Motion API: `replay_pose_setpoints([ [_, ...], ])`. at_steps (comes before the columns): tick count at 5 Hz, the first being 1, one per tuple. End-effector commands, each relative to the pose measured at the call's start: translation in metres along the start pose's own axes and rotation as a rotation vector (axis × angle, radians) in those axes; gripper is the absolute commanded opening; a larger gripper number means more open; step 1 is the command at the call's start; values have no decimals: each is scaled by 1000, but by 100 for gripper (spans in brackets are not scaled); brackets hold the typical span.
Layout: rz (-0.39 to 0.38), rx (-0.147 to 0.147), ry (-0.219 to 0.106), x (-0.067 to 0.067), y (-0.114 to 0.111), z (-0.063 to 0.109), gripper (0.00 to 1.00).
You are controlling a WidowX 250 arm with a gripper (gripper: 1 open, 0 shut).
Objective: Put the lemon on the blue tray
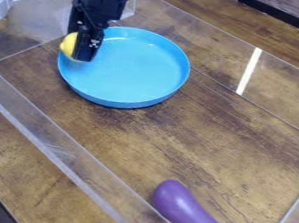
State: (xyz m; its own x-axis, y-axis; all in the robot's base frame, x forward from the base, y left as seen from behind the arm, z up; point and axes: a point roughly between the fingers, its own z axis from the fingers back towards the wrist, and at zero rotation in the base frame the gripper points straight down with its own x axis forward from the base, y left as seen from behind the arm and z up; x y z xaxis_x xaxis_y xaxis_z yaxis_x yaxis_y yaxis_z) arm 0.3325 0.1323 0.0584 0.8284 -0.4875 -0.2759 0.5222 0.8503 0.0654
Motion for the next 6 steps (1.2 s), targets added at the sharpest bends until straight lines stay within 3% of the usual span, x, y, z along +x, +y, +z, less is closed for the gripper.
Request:
replay_pose_setpoints([
  [1, -1, 48, -34, 9, 3, 18, 0],
  [5, 6, 46, -16, 19, -7, 21, 0],
  [6, 1, 43, -18, 22, -8, 21, 100],
])
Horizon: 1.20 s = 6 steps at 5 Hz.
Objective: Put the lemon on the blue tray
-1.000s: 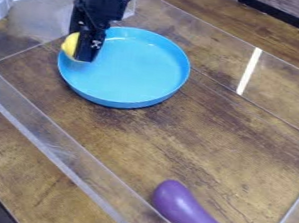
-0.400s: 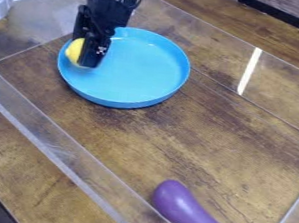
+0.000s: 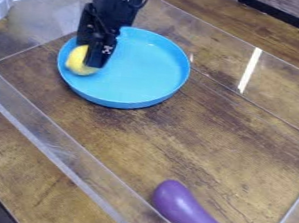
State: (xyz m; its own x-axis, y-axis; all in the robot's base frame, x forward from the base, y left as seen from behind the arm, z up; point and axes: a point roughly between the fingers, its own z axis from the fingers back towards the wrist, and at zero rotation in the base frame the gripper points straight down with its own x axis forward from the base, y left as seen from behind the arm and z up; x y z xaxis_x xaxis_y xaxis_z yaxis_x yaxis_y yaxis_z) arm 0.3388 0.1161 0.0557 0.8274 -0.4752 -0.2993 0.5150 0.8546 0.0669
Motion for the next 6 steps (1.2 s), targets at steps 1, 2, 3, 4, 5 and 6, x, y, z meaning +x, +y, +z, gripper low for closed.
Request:
replay_pose_setpoints([
  [1, -9, 41, -44, 10, 3, 18, 100],
  [2, -11, 37, -45, 12, 3, 16, 100],
  [3, -14, 34, -49, 14, 3, 15, 100],
  [4, -16, 29, -52, 16, 4, 14, 100],
  [5, -17, 24, -57, 18, 3, 15, 100],
  [6, -19, 18, -64, 21, 3, 16, 100],
])
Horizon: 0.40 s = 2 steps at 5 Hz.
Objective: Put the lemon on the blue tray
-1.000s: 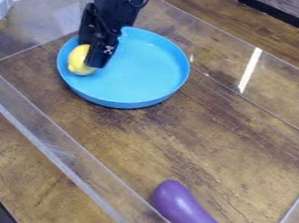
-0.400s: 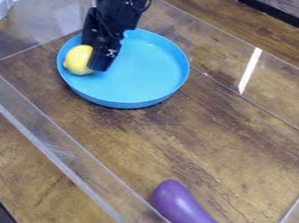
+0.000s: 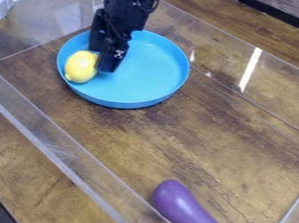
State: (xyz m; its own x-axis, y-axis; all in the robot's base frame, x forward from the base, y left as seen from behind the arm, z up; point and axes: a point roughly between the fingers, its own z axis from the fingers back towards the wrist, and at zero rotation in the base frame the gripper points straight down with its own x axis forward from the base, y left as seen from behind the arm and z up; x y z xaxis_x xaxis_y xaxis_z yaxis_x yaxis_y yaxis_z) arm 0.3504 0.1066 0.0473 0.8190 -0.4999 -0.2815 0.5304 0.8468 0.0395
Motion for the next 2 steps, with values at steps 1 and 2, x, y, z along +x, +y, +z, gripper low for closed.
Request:
replay_pose_setpoints([
  [1, 8, 35, -61, 6, 5, 23, 100],
  [2, 7, 25, -84, 7, 5, 31, 100],
])
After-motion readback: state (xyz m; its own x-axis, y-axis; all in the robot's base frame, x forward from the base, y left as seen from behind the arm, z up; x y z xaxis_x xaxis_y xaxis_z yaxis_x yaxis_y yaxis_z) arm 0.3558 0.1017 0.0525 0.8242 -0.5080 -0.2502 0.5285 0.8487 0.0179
